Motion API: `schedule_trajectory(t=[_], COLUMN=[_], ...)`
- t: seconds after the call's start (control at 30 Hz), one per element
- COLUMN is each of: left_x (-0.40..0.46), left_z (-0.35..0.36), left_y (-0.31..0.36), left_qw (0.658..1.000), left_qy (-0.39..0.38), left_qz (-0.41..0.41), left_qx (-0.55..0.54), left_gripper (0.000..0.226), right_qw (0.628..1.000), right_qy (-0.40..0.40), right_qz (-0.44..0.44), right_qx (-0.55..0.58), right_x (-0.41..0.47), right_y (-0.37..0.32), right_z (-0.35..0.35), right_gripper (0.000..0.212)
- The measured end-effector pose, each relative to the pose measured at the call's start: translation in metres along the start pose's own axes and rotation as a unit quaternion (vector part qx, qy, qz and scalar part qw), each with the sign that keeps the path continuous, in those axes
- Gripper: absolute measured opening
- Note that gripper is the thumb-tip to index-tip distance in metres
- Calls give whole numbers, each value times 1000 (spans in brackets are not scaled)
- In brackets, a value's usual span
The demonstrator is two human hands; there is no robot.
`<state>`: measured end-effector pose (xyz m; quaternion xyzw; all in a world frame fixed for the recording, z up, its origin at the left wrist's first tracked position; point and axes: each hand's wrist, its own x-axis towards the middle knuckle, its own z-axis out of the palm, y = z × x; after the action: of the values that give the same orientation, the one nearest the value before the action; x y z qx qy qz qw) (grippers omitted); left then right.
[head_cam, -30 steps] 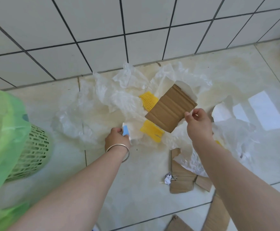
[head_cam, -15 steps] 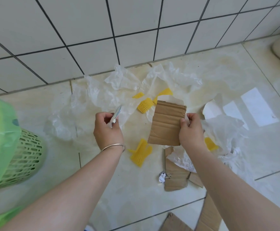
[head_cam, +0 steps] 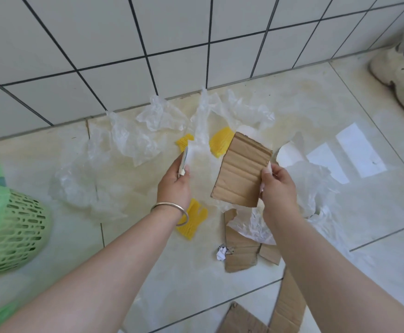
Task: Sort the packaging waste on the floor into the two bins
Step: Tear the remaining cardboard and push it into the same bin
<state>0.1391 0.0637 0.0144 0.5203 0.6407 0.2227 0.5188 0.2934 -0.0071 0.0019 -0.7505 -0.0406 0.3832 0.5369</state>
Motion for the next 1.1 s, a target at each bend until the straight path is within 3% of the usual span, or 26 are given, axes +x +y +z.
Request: schedule_trajectory(t=[0.17, 0.4, 0.53, 0.67, 0.8, 0.87, 0.97, 1.1], left_x=[-8, -8, -15, -11, -3, 0, 2, 1], left_z=[1, -5, -3, -3, -8, -9, -9, -2], left_y=[3, -7, -8, -10, -11, -12, -13, -6], left_qw=[996, 994, 992, 998, 995, 992, 985, 993], left_qy=[-88, -105, -122, -56, 20, 40, 68, 25], left_qz=[-4, -12, -5, -19, -23, -24, -46, -35], left_qx=[31, -16, -32, -1, -90, -117, -153, -109], left_gripper=[44, 41, 39, 37, 28, 16, 20, 11], right_qw=[992, 993, 970, 944, 918, 923, 959, 990], right_qy=[-120, -69, -73, -76, -87, -75, -54, -35], right_qz=[39, 30, -22, -31, -28, -33, -45, -42], right_qx=[-4, -95, -232, -320, -386, -375, -274, -133], right_x=[-10, -16, -19, -19, -20, -20, -20, -21], right_y=[11, 19, 17, 20, 24, 24, 16, 6], right_z=[8, 15, 18, 19, 17, 14, 8, 4], right_gripper=[14, 11, 8, 13, 23, 24, 22, 25])
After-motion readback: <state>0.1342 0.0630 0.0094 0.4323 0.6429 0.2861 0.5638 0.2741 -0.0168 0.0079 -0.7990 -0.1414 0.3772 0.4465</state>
